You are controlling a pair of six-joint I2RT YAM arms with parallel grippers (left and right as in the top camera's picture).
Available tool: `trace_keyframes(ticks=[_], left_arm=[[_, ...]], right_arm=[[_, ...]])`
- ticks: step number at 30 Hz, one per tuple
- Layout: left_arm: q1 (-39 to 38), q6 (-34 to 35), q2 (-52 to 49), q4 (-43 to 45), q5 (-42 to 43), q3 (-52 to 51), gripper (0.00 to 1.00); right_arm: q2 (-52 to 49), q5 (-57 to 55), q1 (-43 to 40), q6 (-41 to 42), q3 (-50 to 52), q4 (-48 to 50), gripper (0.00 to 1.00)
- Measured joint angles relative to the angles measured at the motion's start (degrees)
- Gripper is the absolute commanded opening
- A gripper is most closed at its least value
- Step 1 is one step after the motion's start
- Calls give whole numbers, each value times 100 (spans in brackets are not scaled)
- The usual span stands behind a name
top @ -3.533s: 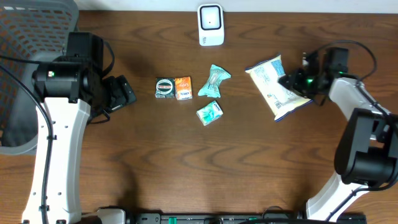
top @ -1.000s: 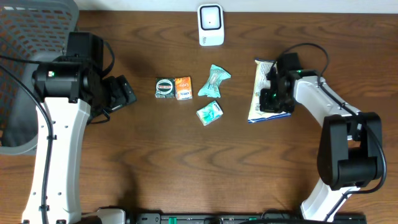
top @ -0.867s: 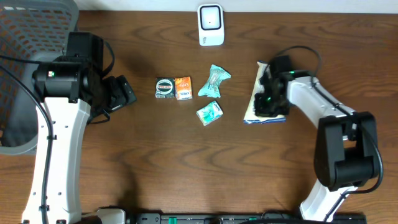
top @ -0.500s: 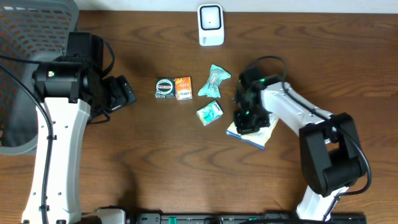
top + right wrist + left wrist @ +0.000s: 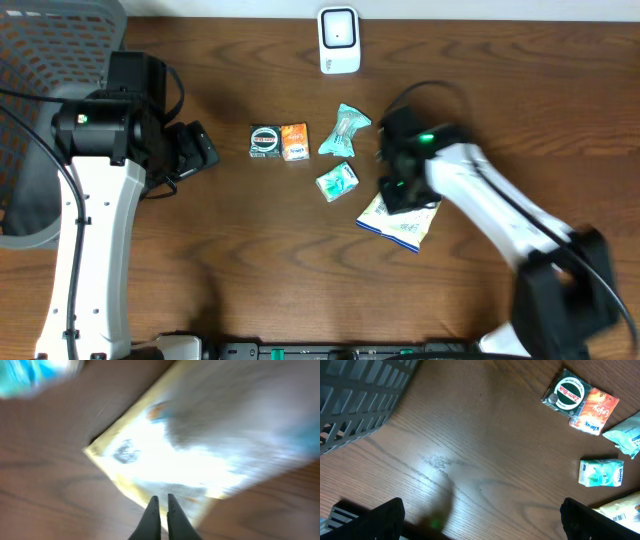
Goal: Scan the item barcode
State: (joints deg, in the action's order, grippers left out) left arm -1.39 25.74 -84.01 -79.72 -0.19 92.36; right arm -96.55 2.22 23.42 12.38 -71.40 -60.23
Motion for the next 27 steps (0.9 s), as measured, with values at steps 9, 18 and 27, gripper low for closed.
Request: trace_keyframes(ticks=[9, 18, 27], left_arm=[[0, 0, 0, 0, 2, 0, 98], [0, 0, 0, 0, 0, 0, 98], [0, 0, 0, 0, -2, 0, 98]], right_arm=[[581, -415, -1384, 28, 26, -166, 1], [-201, -293, -1801, 435, 925, 1209, 2], [-911, 409, -1801, 520, 973, 2492, 1]])
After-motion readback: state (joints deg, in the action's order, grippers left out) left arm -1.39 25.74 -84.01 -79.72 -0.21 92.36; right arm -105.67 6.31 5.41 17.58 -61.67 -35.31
